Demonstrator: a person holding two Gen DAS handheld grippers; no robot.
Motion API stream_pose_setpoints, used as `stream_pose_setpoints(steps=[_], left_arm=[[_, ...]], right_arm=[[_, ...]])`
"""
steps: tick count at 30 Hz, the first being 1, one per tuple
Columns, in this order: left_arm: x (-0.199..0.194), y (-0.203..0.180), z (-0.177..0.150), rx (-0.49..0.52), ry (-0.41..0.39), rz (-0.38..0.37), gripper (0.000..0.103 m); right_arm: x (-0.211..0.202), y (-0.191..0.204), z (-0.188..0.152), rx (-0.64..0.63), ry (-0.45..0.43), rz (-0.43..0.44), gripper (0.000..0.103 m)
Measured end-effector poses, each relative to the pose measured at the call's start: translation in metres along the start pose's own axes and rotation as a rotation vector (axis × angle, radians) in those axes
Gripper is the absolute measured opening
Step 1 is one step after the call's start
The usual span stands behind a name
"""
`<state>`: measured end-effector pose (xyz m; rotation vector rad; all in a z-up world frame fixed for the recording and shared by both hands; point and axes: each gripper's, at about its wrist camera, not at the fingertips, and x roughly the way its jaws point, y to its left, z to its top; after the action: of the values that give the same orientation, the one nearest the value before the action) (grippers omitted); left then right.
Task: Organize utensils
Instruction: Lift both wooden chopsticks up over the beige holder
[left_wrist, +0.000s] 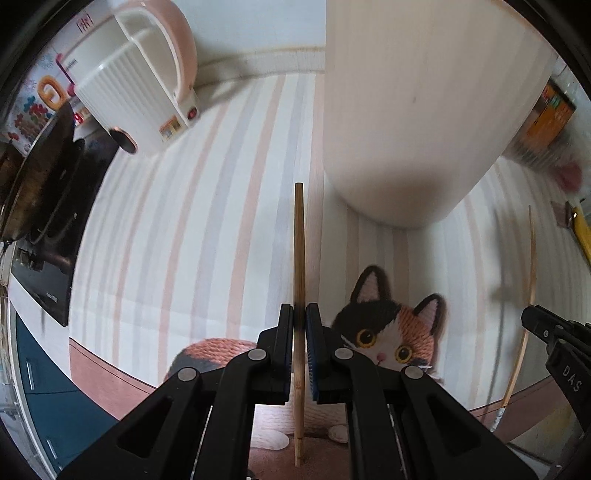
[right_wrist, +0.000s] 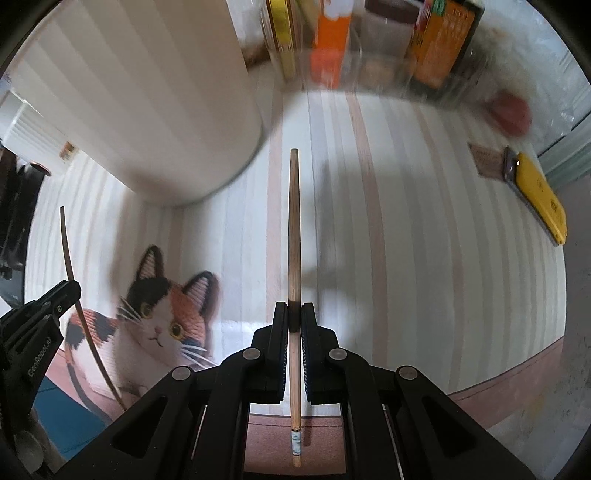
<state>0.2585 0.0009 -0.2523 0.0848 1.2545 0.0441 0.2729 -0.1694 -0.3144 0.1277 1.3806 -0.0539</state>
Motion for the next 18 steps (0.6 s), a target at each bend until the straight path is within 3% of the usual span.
stream_pose_setpoints(steps=[18], left_arm=[[-0.100,0.033,0.022,-0.084,-0.224,-0.091,0.004]], right_arm=[[-0.098,-0.002,0.027,0.029,-0.233,0.129,0.007]])
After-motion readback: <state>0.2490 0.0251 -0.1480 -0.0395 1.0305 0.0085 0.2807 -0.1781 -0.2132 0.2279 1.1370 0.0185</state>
